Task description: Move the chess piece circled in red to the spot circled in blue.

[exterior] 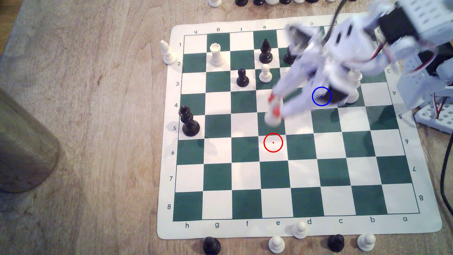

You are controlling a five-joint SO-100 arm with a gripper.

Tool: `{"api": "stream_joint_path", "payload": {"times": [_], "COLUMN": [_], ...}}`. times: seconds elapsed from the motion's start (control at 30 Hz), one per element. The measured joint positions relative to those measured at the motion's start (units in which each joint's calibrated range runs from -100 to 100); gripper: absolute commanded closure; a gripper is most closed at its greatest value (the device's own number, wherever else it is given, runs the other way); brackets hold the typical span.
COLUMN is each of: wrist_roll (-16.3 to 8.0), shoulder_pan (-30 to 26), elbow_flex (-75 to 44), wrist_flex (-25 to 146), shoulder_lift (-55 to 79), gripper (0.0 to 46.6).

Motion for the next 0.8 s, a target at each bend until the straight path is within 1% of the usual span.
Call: {"api": "stream_joint_path", "payload": {"times": [0.13,0.27,0.53,0.63,0.7,0.8], "wrist_roll": [1.0,0.8,2.0,2.1,2.2,2.2], "shoulder_pan": [2.1,3.6,5.0,5.4,6.7,6.4], "elbow_flex": [0.0,3.3,7.6,9.9,12.1,14.0], "wrist_flex": [9.2,16.7,26.9,29.5,31.3,32.0], "shoulder_lift": [-11.2,-18.4,-28.1,-31.5,-34.6,-36.6], "gripper": [45.5,45.5,45.6,45.6,45.5,45.5]}}
